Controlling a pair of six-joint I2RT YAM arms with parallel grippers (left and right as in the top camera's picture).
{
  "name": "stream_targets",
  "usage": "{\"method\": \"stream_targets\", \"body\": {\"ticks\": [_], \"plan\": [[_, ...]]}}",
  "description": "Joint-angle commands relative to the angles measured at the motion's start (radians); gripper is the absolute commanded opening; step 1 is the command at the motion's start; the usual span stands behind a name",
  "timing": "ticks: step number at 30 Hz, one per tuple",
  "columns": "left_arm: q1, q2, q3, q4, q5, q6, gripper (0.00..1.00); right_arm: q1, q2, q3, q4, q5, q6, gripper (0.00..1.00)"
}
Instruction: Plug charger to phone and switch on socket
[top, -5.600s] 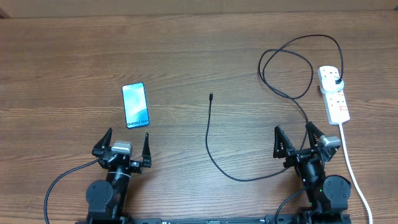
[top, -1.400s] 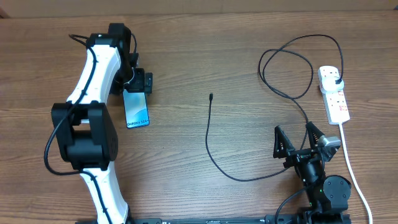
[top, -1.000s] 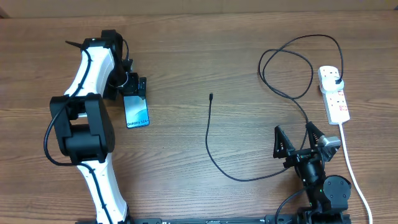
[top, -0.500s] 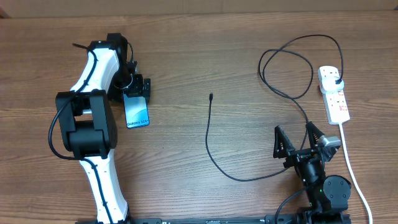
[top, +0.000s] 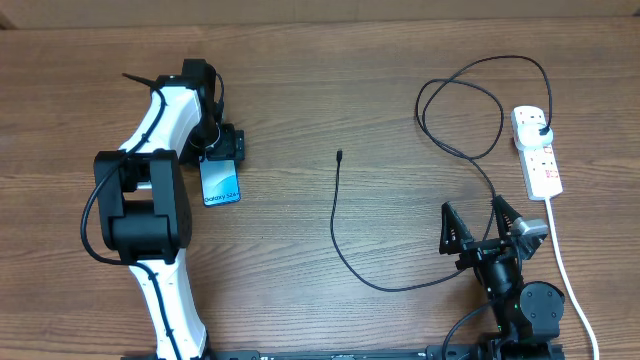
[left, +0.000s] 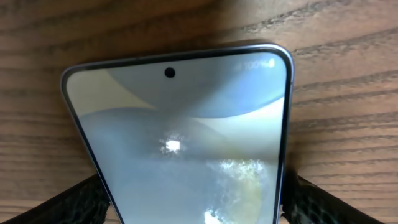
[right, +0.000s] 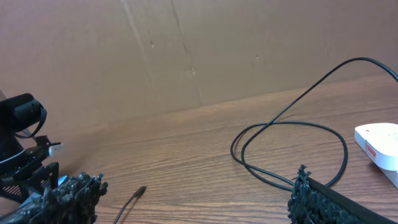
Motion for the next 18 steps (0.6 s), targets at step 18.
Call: {"method": "stream_targets", "body": {"ticks": [18], "plan": [[-0.147, 0.077, -0.079, -0.091, 0.064, -0.109, 0.88, 0.005, -0.009, -0.011, 0.004, 0.0, -0.001, 1.0]]}}
